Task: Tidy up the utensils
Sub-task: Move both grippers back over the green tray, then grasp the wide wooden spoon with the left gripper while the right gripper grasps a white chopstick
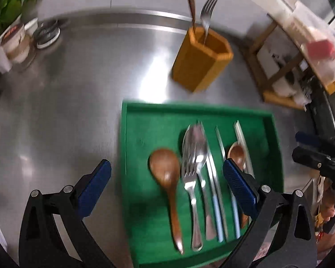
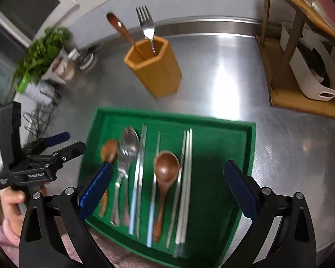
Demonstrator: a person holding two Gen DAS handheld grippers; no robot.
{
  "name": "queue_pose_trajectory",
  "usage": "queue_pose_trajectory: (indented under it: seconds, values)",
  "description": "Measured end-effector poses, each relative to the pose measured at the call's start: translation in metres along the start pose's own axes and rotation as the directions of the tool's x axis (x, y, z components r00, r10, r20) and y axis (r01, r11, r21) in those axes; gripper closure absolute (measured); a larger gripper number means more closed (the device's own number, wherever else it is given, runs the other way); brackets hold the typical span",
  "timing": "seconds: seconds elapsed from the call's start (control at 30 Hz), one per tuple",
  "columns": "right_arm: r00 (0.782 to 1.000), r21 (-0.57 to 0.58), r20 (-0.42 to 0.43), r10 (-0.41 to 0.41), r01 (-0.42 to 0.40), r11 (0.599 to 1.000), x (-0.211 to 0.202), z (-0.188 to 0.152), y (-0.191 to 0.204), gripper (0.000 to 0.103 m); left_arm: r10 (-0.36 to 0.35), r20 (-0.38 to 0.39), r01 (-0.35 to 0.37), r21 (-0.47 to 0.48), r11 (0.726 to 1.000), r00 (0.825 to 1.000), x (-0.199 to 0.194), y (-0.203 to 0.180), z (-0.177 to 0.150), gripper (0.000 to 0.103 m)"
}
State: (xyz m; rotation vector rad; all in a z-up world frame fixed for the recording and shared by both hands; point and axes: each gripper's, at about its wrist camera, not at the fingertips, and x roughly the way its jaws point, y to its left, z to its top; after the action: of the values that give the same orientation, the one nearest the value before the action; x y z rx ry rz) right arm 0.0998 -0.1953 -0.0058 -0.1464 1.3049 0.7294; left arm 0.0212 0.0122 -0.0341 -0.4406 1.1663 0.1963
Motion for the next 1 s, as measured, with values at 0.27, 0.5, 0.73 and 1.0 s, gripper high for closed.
queue_pose_trajectory:
  seconds: [0.27,0.5,0.73,1.0]
  values:
    - [0.974,0.082,-0.215,-0.065,0.085,0.993,0.053,-0.024,-0.02,0.073,-0.035,-0.116,0.03,-0.048,0.998,0.993,0.021,0.006,-0.027,0.013]
    - [0.958,0.114,-0.284,-0.046,0.082,0.99,0.069,-0.034,-0.027,0.095,0.009,-0.111,-0.012,-0.028,1.0,0.994,0.015,0.004,-0.028,0.042]
    - [0.951,0.096,-0.3,-0.075,0.108,0.989,0.076,-0.032,-0.024,0.095,-0.062,-0.172,0.051,-0.063,0.997,0.983,0.025,0.004,-0.03,0.06]
    - [0.941,0.074,-0.323,-0.1,0.131,0.989,0.087,-0.029,-0.016,0.095,-0.072,-0.238,0.055,-0.077,0.996,0.968,0.045,0.006,-0.034,0.069]
